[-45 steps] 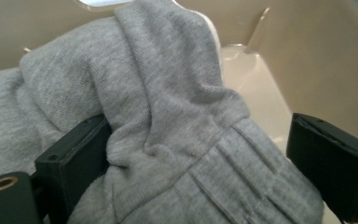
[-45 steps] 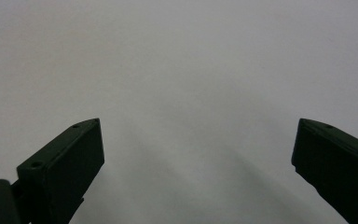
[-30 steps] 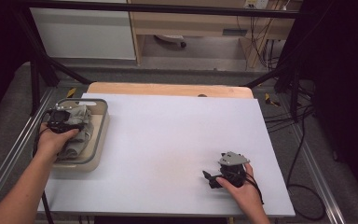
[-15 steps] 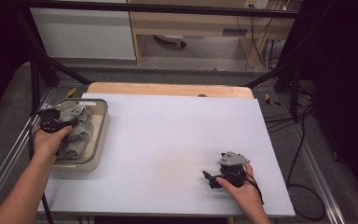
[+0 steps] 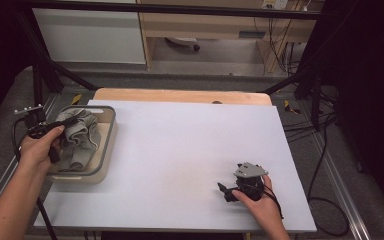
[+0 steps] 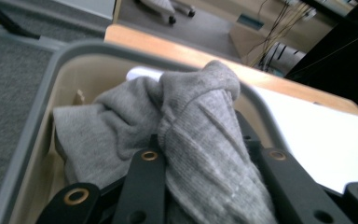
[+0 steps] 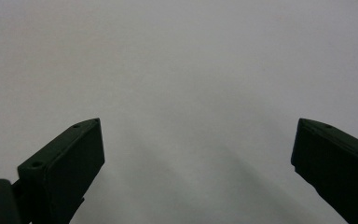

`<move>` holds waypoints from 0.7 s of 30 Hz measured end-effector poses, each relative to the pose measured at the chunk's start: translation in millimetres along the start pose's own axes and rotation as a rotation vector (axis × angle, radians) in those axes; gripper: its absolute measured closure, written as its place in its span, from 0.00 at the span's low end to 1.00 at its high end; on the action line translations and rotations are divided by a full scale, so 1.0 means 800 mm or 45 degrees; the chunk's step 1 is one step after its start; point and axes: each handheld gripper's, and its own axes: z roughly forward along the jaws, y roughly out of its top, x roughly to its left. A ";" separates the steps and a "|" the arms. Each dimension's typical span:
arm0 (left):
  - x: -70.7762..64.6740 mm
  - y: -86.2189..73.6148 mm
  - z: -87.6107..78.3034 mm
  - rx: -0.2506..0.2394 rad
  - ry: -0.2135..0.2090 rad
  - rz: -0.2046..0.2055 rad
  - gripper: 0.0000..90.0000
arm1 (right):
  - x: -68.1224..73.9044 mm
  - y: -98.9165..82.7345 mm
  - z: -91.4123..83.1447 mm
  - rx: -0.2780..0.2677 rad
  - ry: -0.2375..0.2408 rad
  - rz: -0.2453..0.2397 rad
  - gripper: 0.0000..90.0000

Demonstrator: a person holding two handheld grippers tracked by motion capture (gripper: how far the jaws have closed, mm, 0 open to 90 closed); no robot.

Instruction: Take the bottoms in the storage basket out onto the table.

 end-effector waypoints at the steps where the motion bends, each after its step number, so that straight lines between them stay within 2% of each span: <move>1: -0.002 0.004 -0.002 -0.010 -0.009 0.004 0.80 | 0.000 0.000 0.000 0.000 0.000 0.000 0.04; 6: -0.013 0.019 -0.011 -0.053 -0.053 0.007 0.80 | 0.000 0.000 0.000 0.002 0.000 0.000 0.04; 9: -0.029 0.033 -0.018 -0.084 -0.099 0.019 0.80 | 0.000 0.001 -0.001 -0.002 0.001 -0.002 0.04; 10: -0.029 0.033 -0.018 -0.084 -0.099 0.019 0.80 | 0.000 0.001 -0.001 -0.006 0.000 -0.001 0.04; 13: -0.047 0.048 -0.024 -0.128 -0.157 0.018 0.80 | -0.001 0.000 -0.001 -0.008 -0.003 -0.004 0.04; 14: -0.047 0.048 -0.024 -0.128 -0.157 0.018 0.80 | -0.001 0.000 -0.001 -0.008 -0.004 -0.004 0.04; 15: -0.055 0.055 -0.027 -0.146 -0.181 0.024 0.80 | -0.001 0.001 -0.001 -0.008 -0.002 -0.004 0.04; 21: -0.076 0.070 -0.031 -0.190 -0.266 -0.005 0.80 | 0.000 0.001 -0.002 -0.010 -0.002 0.002 0.04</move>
